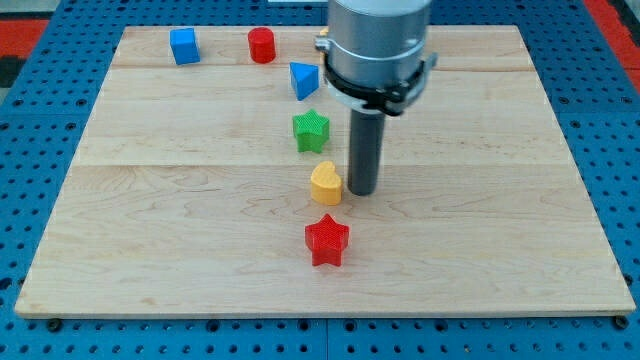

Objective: Adjust the green star blue triangle and the yellow heart in a vertical line

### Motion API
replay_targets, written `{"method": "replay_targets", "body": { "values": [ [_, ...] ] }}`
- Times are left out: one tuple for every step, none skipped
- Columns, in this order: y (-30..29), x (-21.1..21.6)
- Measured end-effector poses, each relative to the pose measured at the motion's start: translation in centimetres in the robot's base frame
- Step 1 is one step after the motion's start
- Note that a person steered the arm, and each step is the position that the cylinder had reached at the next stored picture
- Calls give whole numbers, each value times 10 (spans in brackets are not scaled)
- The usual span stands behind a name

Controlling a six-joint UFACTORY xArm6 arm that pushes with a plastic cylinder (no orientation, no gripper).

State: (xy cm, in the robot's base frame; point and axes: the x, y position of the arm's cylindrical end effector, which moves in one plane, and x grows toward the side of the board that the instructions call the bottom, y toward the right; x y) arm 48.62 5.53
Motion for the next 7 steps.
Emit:
{"method": "replay_targets", "body": {
  "values": [
    [23,18],
    [23,49],
    [11,55],
    [20,61],
    [58,102],
    [61,133],
    [60,132]
  ]
}}
